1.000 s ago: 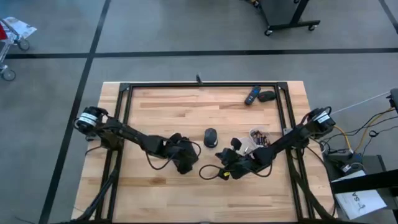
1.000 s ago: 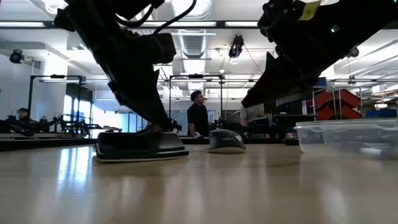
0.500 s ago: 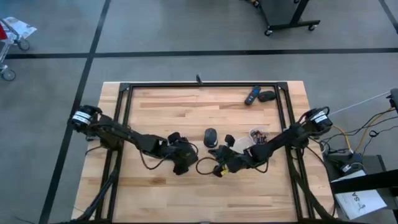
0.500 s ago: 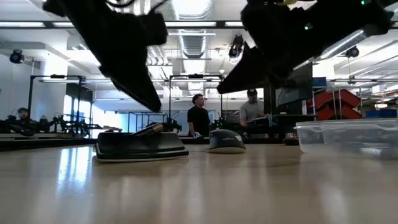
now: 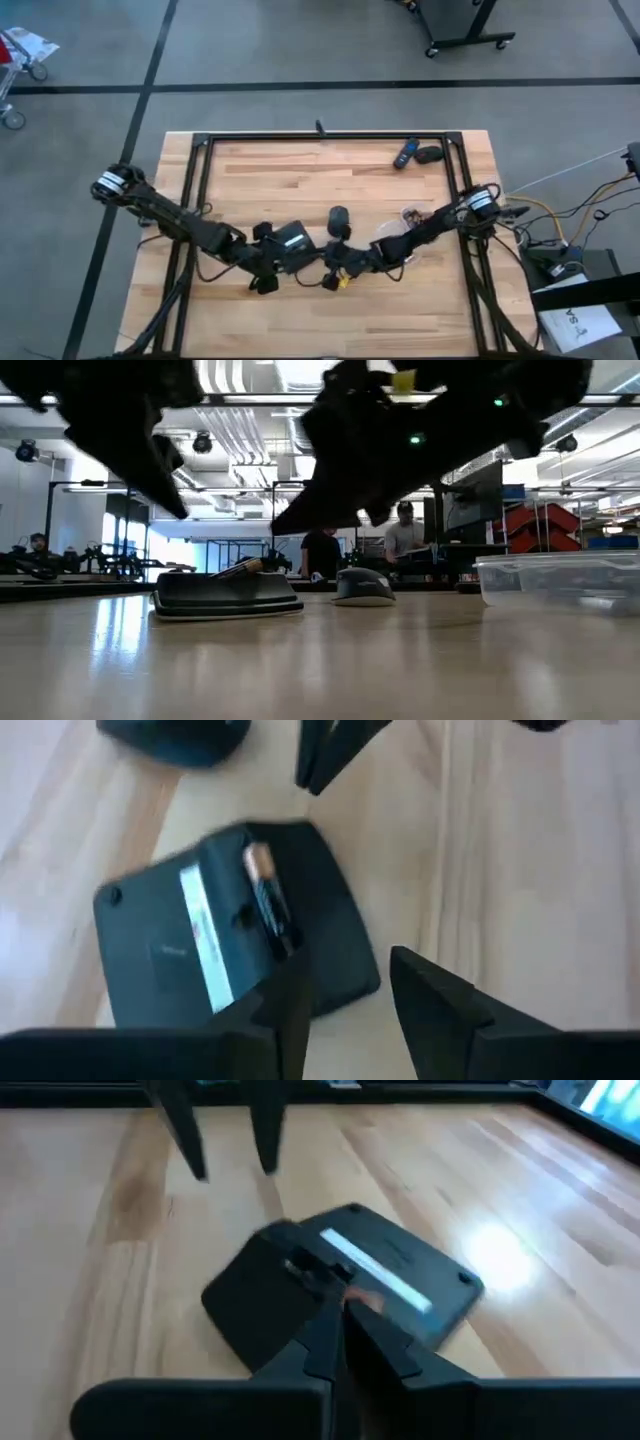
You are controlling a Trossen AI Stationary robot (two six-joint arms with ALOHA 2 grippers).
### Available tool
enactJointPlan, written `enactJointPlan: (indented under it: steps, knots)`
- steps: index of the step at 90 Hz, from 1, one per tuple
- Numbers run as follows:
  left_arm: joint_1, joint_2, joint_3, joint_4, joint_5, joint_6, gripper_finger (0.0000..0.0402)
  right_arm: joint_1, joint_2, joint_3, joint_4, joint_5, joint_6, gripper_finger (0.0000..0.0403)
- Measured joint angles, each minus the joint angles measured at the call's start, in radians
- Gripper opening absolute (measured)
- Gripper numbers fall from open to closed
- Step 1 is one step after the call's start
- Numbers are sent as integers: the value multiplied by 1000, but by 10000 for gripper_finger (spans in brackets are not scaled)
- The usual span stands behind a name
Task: Insert battery
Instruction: Insert the brown battery into the calculator battery compartment
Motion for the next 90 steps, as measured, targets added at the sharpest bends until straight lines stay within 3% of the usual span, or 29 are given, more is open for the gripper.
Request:
enactJointPlan:
  steps: [13, 33, 52, 67, 90]
  knots:
    - [-21, -22, -84, 60, -2, -66, 139, -11, 26, 81, -99, 0, -20, 16]
    - [-20, -9, -210, 384, -26, 6, 158, -33, 26, 128, -237, 1, -14, 87]
    - [-18, 6, -267, 442, -59, 14, 160, -42, 26, 122, -245, 0, 17, 131]
    - [-17, 9, -284, 451, -65, 15, 152, -46, 40, 122, -242, -7, 18, 129]
    - [-17, 12, -298, 473, -66, 14, 140, -50, 73, 122, -226, -22, 51, 89]
